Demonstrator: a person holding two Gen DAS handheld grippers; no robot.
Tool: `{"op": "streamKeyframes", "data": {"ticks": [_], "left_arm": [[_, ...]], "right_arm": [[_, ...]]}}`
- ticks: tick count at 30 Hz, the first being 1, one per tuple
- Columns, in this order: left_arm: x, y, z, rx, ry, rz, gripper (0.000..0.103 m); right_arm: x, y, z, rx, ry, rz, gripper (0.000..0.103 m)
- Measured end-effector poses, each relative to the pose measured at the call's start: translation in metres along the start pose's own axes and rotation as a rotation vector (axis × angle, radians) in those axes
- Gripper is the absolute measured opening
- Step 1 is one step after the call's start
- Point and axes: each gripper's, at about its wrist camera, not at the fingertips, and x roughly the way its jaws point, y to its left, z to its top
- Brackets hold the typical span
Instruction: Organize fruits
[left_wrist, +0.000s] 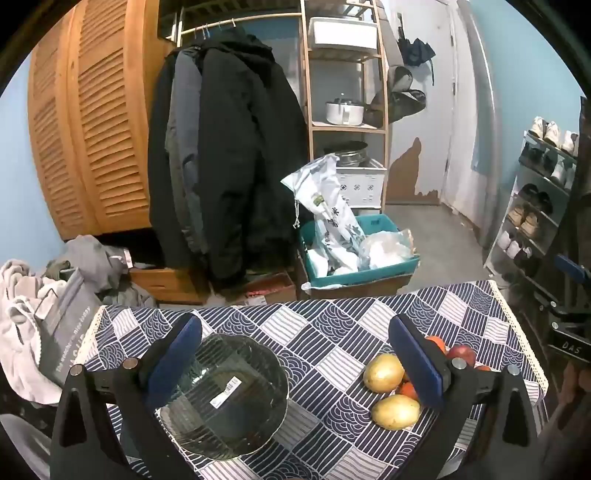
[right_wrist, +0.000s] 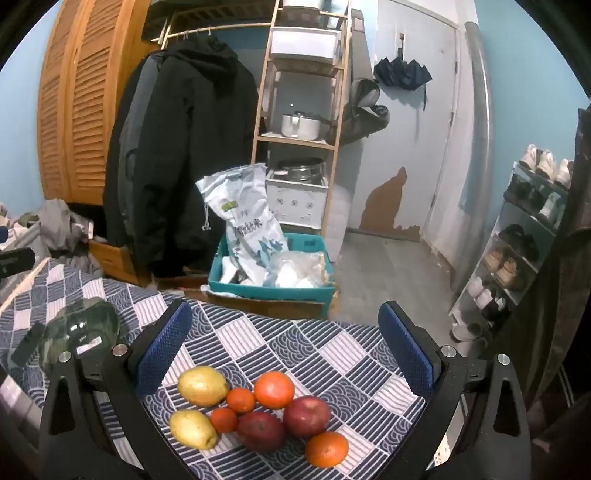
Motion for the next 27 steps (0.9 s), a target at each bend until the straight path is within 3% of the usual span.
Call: {"op": "streamKeyframes", "data": {"ticks": [14, 27], "left_arm": [[0.0, -0.017, -0.01, 0.002, -0.003, -0.005, 0.102], [-0.001, -0.003, 0.0, -0.004, 0.01, -0.026, 0.102]], "right_arm": [[-0.002, 0.0, 0.002, 0.005, -0.001, 0.004, 0.099], [0.006, 0.001, -0.01, -0.001, 0.002, -0.002, 0.099]]}}
